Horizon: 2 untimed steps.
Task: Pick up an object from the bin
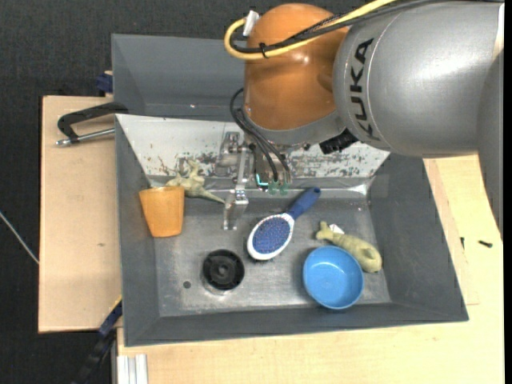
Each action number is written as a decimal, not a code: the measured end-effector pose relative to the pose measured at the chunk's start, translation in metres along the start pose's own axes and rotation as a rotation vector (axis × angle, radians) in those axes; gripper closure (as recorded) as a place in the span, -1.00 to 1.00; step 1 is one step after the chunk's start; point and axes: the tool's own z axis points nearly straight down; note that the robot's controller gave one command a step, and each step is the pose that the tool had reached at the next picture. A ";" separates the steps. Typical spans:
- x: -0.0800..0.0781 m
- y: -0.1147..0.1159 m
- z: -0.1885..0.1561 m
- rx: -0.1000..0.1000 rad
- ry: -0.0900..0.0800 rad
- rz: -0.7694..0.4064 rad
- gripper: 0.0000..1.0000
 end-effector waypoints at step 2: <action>0.005 -0.110 0.127 0.006 -0.017 -0.666 -1.00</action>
Offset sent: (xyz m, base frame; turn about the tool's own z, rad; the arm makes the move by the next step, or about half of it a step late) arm -0.0378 -0.0733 -0.1592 -0.4667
